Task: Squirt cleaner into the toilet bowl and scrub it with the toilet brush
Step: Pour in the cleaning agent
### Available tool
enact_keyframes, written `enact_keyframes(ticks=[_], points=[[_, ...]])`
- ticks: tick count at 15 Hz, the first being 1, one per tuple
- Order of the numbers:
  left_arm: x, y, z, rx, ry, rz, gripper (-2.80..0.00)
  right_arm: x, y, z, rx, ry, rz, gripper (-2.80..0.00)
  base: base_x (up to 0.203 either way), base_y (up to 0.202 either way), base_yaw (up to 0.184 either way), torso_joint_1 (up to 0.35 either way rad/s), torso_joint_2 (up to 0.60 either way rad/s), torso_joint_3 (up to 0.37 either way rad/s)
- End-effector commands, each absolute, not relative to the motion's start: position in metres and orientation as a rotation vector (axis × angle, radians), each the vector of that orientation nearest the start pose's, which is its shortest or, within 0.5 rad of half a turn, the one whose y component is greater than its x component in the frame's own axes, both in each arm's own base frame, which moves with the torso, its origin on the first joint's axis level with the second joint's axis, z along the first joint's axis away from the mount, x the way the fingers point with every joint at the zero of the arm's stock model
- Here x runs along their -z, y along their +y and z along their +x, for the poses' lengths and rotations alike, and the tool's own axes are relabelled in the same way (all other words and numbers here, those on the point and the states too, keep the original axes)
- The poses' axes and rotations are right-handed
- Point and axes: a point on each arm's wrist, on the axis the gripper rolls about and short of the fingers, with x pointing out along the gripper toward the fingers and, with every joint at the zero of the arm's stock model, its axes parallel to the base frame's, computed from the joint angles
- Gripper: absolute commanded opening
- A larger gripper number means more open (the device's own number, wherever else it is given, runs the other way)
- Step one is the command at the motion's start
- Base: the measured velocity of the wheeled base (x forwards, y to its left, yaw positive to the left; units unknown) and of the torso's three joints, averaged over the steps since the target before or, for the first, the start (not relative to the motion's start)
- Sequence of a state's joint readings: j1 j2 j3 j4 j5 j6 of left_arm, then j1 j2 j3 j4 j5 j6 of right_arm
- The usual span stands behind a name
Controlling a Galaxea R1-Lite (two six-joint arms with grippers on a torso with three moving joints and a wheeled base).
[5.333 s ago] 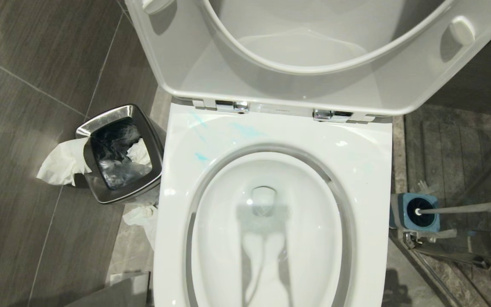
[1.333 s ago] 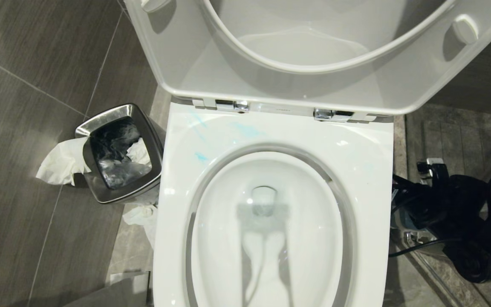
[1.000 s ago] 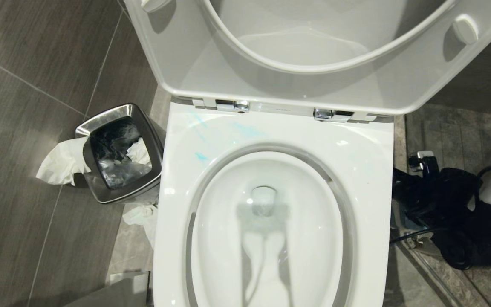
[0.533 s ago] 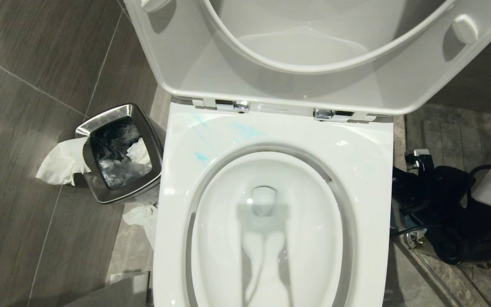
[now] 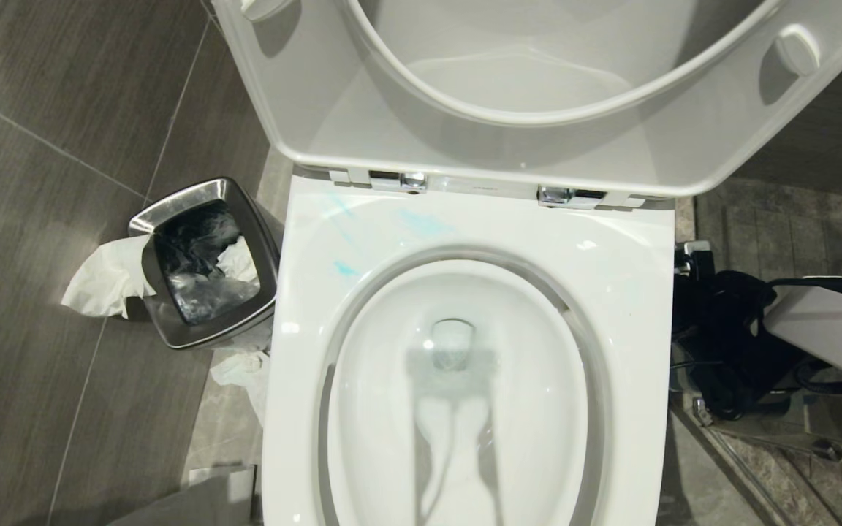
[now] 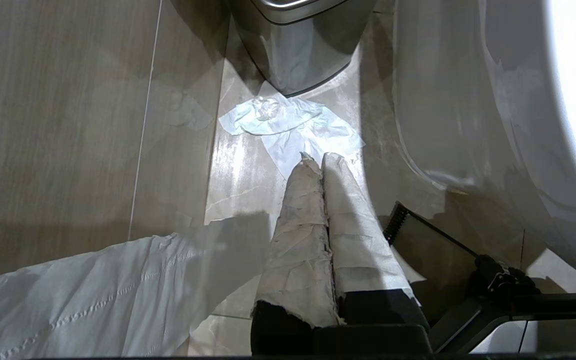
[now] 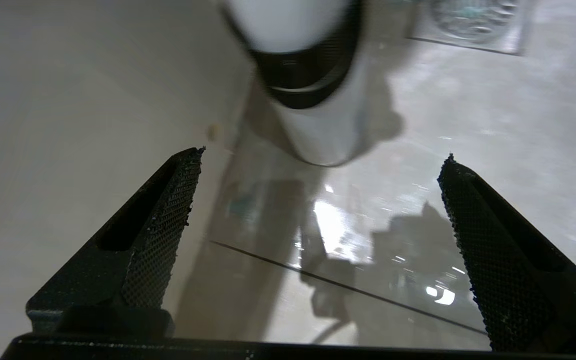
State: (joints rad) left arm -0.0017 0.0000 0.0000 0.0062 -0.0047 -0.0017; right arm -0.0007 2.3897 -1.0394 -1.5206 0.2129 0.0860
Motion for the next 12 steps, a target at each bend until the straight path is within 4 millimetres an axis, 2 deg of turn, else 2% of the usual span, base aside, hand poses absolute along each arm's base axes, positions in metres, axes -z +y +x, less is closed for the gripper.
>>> enact_keyframes(ticks=[1,3,6,12], points=[[-0.074,0.0,-0.022,0.006,0.011,-0.002,-2.8,-0.062,0.017,0.44,-0.251,-0.177,0.069,0.0,0.0,0.0,0.0,0.0,0.0,0.0],[-0.074,0.0,-0.022,0.006,0.011,-0.002,-2.8,-0.066,0.026,0.448,-0.27,-0.214,0.068,0.0,0.0,0.0,0.0,0.0,0.0,0.0],[-0.074,0.0,-0.022,0.006,0.011,-0.002,-2.8,-0.071,0.028,0.463,-0.27,-0.28,0.049,0.0,0.0,0.0,0.0,0.0,0.0,0.0],[-0.074,0.0,-0.022,0.006,0.011,-0.002,-2.8,-0.057,0.028,0.473,-0.256,-0.291,-0.051,0.0,0.0,0.0,0.0,0.0,0.0,0.0]])
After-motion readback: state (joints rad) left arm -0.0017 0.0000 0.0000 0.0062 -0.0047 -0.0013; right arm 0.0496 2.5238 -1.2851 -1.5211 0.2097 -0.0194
